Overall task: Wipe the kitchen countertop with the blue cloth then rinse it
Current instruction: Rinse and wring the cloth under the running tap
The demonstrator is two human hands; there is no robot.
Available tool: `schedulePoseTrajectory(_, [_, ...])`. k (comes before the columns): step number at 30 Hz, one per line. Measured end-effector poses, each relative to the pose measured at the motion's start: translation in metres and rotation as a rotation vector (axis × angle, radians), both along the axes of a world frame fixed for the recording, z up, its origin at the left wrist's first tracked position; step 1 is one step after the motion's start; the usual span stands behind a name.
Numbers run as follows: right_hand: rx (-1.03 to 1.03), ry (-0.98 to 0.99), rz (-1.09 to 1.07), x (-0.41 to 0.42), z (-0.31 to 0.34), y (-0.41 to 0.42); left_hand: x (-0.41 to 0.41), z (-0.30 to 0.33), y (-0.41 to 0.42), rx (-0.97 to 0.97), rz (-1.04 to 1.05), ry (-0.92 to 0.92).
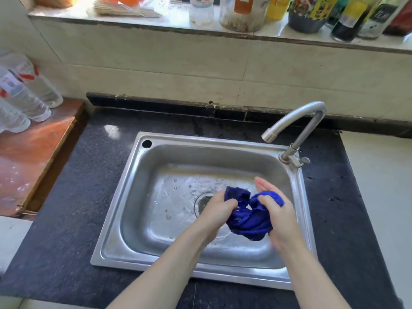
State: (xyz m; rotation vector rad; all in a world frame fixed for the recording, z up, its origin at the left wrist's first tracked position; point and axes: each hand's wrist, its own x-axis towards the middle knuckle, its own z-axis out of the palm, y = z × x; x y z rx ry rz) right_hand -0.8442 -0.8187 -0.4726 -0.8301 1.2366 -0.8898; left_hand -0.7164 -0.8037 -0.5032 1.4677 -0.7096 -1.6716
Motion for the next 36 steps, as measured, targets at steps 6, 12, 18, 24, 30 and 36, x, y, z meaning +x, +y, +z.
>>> schedulePoseTrajectory(6, [-0.051,0.347,0.417,0.025,-0.002,-0.015,0.016,0.003,-0.009,-0.104,-0.371,-0.132])
schedulePoseTrajectory(12, [-0.329,0.680,0.286,0.037,-0.007,-0.026,0.024,0.005,-0.007,0.046,0.142,0.369])
schedulePoseTrajectory(18, [-0.523,0.437,0.185,0.052,-0.002,-0.012,0.018,0.006,-0.007,0.393,0.278,0.763])
schedulePoseTrajectory(24, [0.096,-0.051,-0.369,0.058,-0.016,-0.019,-0.018,0.006,-0.027,0.045,0.701,-0.016])
schedulePoseTrajectory(30, [0.670,-0.539,-0.256,0.045,-0.017,-0.033,-0.024,-0.001,-0.022,-0.637,0.379,-0.788])
schedulePoseTrajectory(36, [0.702,-0.638,-0.143,0.038,-0.029,-0.018,-0.020,-0.031,-0.019,-1.068,-0.020,-1.066])
